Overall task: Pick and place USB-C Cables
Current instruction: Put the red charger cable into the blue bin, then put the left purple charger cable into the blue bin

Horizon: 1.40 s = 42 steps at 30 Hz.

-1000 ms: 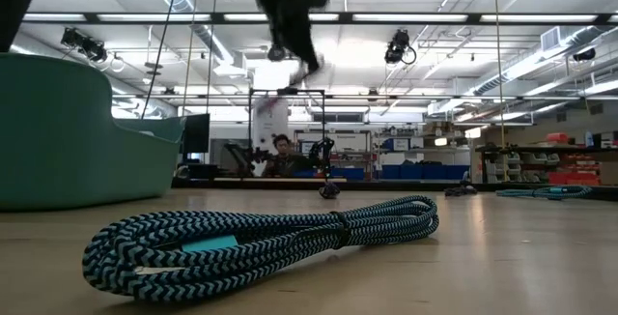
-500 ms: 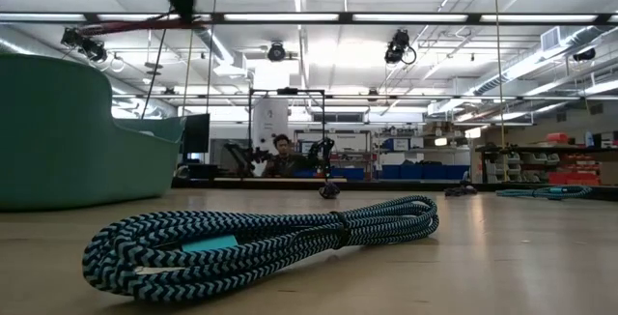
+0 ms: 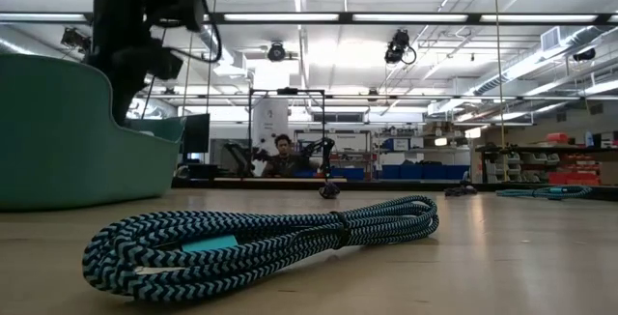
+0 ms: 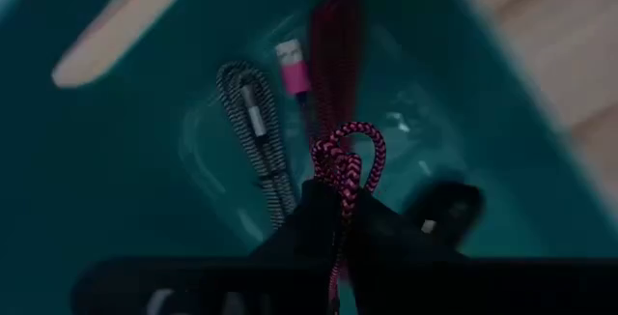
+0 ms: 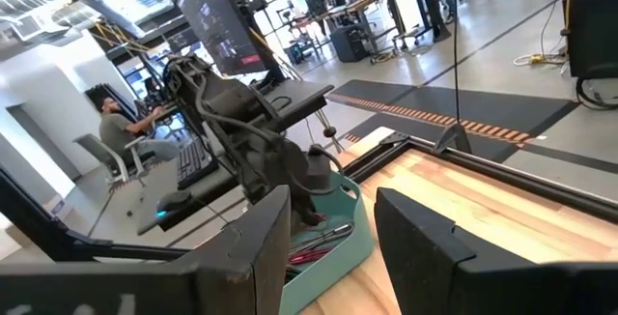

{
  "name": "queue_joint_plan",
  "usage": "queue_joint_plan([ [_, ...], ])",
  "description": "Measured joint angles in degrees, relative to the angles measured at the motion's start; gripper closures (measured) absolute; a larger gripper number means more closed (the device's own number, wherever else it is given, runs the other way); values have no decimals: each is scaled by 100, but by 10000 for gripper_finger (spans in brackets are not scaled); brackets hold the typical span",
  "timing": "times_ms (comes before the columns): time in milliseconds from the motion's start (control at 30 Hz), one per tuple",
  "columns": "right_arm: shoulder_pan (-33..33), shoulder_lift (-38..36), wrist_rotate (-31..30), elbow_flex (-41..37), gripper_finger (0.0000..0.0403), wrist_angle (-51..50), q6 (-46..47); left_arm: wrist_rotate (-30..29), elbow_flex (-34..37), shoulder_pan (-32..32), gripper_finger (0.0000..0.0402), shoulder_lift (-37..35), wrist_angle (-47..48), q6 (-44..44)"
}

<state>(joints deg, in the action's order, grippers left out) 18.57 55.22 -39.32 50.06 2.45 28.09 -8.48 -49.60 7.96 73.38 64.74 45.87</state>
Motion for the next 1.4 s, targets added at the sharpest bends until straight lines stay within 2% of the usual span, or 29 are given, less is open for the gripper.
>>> queue_joint_plan([
  [100,34,0,1,0,245,1,40,-143,206,111,343,7,-116,-78],
  [233,59,0,10,0,245,1,40,-147,99,295,294,-25,74,-551],
  [467,55,0,7,0,245,-50,32,-136,-907,618,196,-33,749,-1009],
  [633,55,0,-1,0,245,-421,83,-136,-1830,646,166,-33,494,-1057],
  [800,67,0,55,0,245,-1058,732,-137,-2330,433,173,-33,-993,-1099],
  [1000,211,0,600,0,245,-1777,1340,-139,-2224,-35,196,255,-3456,-1270],
  [1167,408,-39,625,-2,245,-2158,1723,-186,-2208,-228,198,1123,-4639,-831],
  [1333,504,-177,594,-2,246,-2281,1719,-166,-2205,-220,175,2354,-6338,-255],
  [1400,499,-262,594,-2,249,-2297,1708,-159,-2241,-146,166,2740,-6525,96],
])
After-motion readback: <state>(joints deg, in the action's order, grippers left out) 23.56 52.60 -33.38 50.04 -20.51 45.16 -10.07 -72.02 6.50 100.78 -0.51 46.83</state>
